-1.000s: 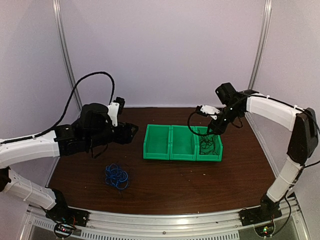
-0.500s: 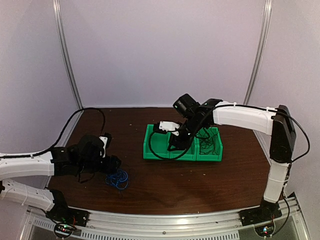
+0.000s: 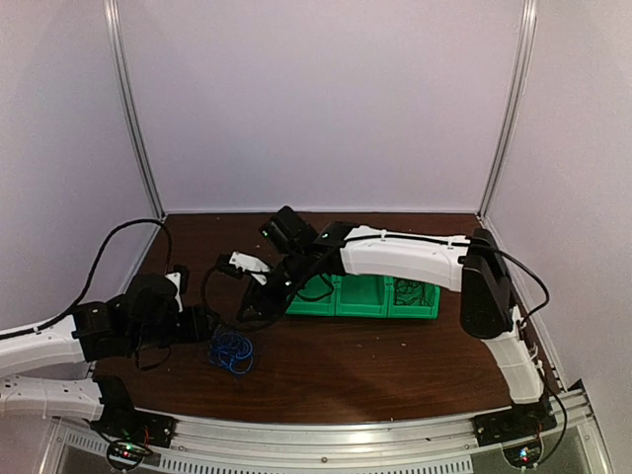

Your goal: Untangle the cables

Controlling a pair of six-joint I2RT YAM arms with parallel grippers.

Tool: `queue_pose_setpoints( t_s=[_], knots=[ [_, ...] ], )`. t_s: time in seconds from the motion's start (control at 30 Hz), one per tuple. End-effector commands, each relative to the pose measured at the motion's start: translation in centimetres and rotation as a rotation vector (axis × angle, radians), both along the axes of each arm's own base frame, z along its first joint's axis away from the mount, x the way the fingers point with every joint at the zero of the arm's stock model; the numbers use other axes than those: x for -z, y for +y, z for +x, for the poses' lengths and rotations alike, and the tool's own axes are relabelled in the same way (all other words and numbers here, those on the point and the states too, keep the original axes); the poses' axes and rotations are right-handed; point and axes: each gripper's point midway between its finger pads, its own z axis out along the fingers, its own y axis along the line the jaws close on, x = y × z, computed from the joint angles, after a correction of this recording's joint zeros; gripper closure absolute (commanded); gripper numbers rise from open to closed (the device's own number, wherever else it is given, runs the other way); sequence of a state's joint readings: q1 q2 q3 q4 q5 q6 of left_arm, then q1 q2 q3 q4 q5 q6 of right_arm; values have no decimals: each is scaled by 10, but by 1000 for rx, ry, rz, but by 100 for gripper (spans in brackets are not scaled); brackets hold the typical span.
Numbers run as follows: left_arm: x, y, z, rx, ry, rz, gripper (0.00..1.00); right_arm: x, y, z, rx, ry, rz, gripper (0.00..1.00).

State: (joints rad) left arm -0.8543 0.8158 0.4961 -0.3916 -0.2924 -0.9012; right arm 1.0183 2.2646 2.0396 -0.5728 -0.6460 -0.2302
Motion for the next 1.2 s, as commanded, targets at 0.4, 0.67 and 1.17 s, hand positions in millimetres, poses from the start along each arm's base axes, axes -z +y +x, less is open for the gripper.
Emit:
queue_pose_setpoints(
  t_s=[0.4, 0.67, 1.17],
  knots=[
    [5, 13, -4, -61, 11, -30, 42, 26, 31, -26, -4, 357, 30, 54],
    [4, 12, -3, -58, 3, -31, 42, 36, 38, -21, 52, 413, 29, 58],
    [-3, 6, 2, -20, -54, -38, 41, 11, 37, -12, 80, 339, 61, 94]
  ],
)
